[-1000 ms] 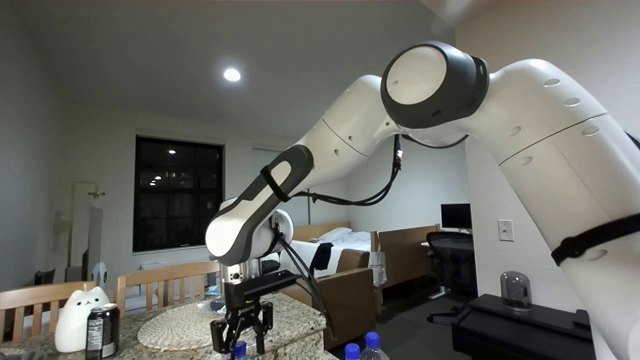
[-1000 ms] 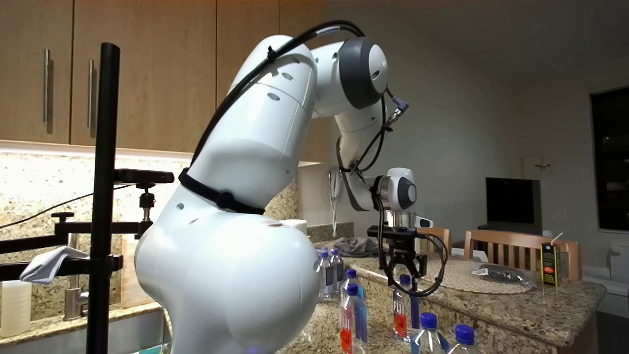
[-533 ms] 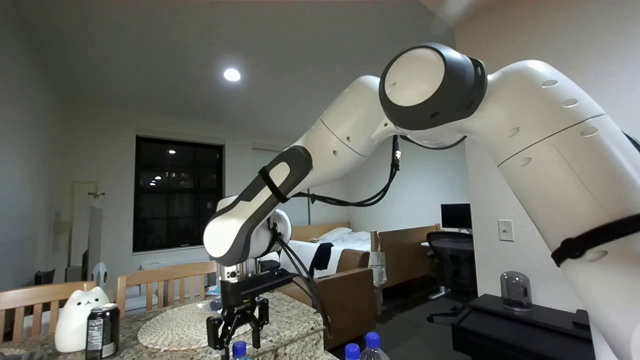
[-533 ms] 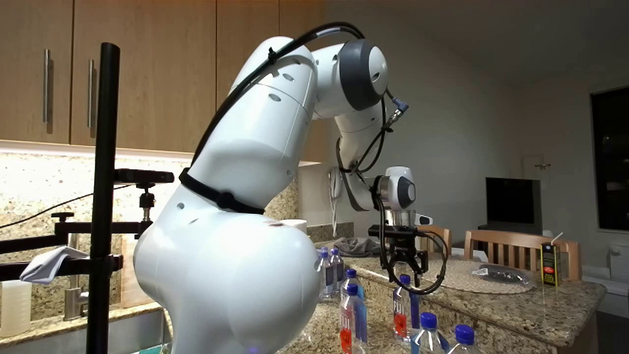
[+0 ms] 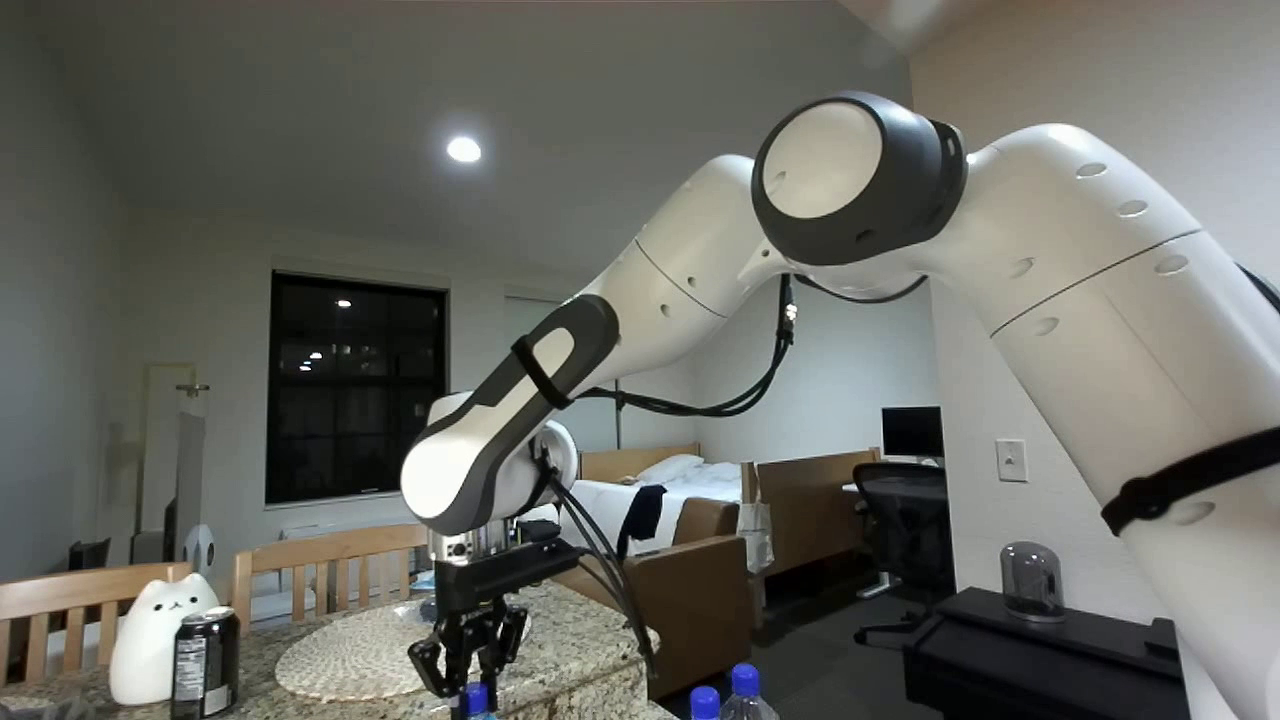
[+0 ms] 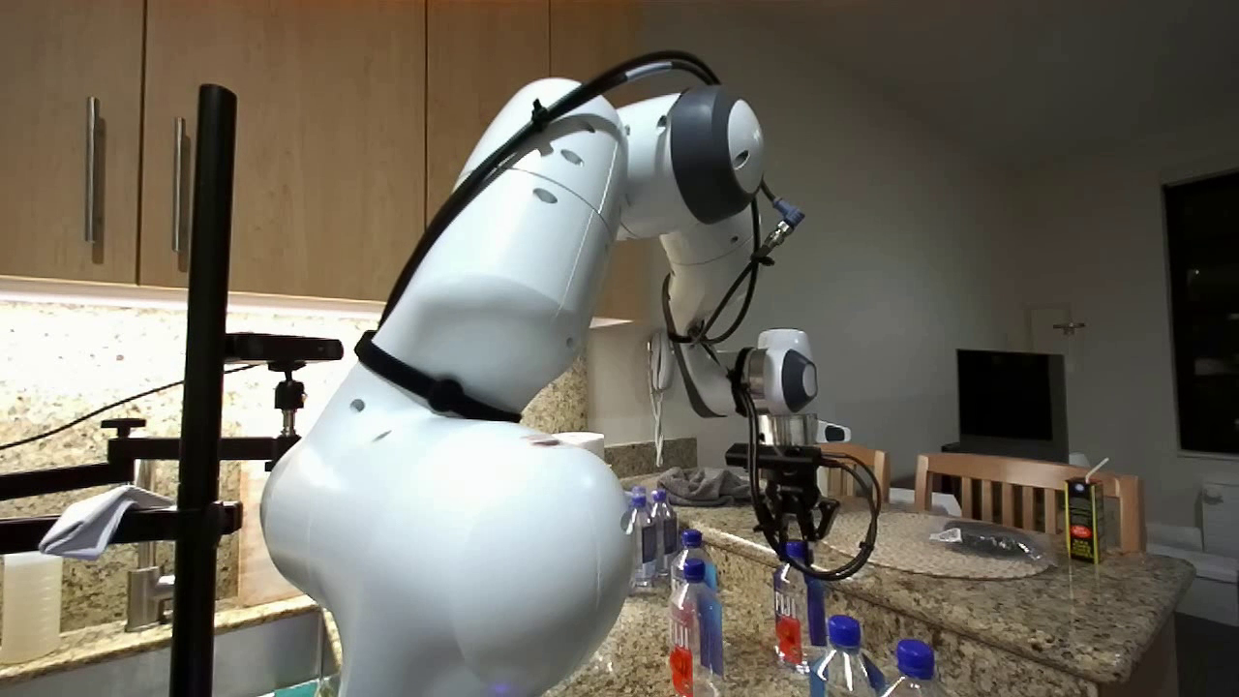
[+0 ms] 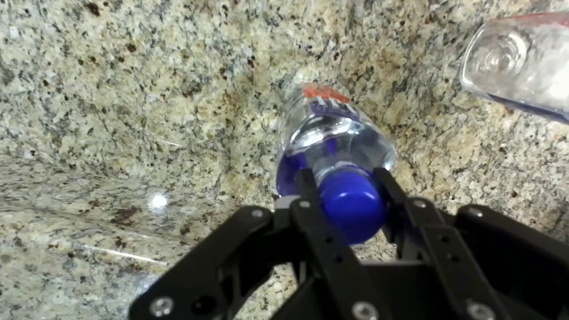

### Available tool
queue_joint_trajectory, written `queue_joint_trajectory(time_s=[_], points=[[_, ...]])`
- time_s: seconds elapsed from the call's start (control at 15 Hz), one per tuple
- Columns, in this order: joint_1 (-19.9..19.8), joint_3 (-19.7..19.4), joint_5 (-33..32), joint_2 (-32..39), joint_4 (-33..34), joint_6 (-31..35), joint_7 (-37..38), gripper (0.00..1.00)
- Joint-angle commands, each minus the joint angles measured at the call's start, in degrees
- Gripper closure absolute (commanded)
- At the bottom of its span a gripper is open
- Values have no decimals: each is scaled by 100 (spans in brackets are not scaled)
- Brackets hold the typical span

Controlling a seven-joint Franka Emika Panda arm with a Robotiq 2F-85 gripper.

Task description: Arrange the bottles on the counter in a straight line

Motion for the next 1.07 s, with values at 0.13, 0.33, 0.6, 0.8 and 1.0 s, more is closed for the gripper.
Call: queue_joint_trajectory(time_s=[0.13,0.33,0.6,0.8,1.0], points=[[50,-85,-114,-262,-230,4,74,85],[35,-101,-108,-479,-430,14,100,85],[0,-122,-90,-920,-846,27,93,85],[-50,-98,-30,-1364,-1313,29,59,85],[-122,-64,43,-1845,-1933,122,-44,85]])
